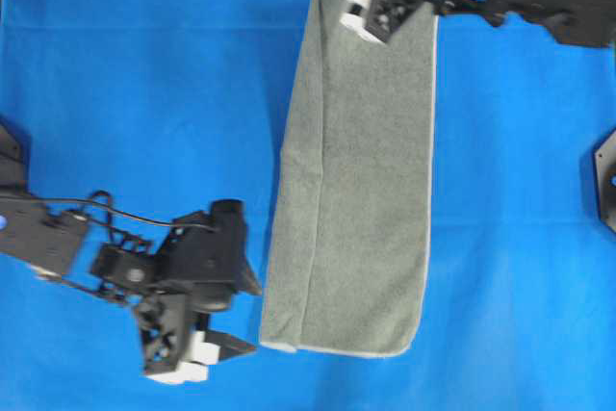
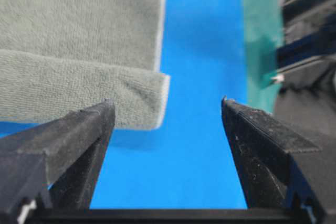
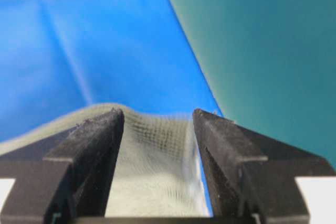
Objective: Fold a large towel.
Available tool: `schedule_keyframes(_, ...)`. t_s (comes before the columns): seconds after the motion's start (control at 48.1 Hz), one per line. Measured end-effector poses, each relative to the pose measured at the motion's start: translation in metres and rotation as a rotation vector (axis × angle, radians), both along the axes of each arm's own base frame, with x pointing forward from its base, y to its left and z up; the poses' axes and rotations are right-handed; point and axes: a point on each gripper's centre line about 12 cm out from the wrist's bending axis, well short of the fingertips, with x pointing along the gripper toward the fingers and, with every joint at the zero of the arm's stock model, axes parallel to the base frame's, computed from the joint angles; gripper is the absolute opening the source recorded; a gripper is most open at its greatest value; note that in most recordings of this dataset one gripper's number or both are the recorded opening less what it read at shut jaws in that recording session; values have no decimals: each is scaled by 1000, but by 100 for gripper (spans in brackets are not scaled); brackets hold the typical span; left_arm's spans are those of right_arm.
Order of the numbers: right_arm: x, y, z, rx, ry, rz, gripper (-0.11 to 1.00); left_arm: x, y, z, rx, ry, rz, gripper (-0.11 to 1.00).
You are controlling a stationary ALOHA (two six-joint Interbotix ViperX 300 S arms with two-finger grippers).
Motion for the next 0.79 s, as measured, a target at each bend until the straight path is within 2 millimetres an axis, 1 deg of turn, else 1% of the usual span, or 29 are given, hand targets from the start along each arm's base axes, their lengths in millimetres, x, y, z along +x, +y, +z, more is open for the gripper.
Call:
schedule_keyframes(0.042, -8, 9, 8, -3, -18, 10, 58, -4, 5, 8, -4, -18, 6, 77)
schedule_keyframes(0.145, -30, 24, 25, -13, -70, 32, 58, -13, 26, 22, -13, -60, 51, 77)
schedule_keyframes(0.229, -42, 30, 36, -12, -120, 48, 58, -17, 47, 25, -13, -86, 99, 77)
schedule_keyframes(0.291, -45, 29, 41, -5, -151, 51, 58, -20, 61, 25, 3, -110, 124, 77)
schedule_keyframes(0.436, -39, 19, 35, 10, -146, 39, 58, -25, 80, 31, 60, -175, 132, 77)
schedule_keyframes(0.561, -34, 17, 30, 14, -133, 41, 57, -27, 97, 35, 115, -227, 148, 77)
schedule_keyframes(0.623, -34, 17, 30, 14, -133, 41, 57, -26, 112, 37, 142, -244, 178, 77)
schedule_keyframes(0.79, -44, 15, 14, 24, -73, -2, 57, -22, 170, 38, 234, -277, 314, 76)
